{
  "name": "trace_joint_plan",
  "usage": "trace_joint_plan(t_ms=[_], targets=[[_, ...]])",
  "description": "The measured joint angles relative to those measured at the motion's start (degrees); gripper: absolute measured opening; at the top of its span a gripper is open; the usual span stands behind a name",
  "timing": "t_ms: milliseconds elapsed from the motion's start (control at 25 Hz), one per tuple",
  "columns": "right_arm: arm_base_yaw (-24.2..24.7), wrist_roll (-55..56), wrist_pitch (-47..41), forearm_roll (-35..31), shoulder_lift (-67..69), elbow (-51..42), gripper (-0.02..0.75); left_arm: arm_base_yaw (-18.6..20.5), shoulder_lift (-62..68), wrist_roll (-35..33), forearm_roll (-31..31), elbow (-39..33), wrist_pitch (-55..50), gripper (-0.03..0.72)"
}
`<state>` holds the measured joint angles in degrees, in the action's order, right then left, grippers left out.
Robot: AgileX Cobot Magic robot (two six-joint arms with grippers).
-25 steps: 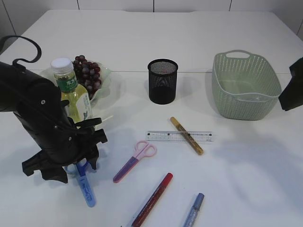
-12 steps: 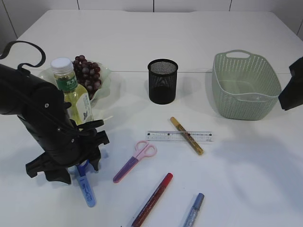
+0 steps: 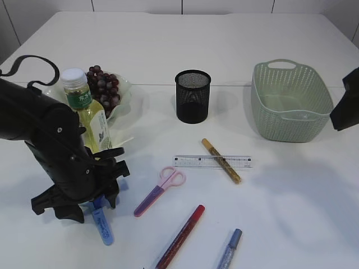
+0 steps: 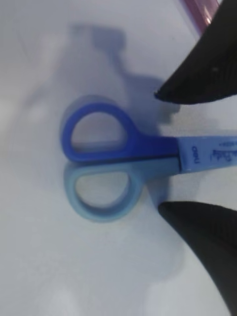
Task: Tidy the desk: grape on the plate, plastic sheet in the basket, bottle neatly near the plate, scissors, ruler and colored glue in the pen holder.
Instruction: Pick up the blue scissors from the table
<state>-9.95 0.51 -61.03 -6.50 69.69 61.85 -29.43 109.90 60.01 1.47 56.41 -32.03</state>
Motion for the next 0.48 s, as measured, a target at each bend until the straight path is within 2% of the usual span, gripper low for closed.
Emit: trace_joint_plan(t_ms=[480], targets=[[0.00,0.00,0.00,0.00,0.00,0.00,0.490,0.00,0.76,0.00,0.00,0.58,-0.33,0.449]])
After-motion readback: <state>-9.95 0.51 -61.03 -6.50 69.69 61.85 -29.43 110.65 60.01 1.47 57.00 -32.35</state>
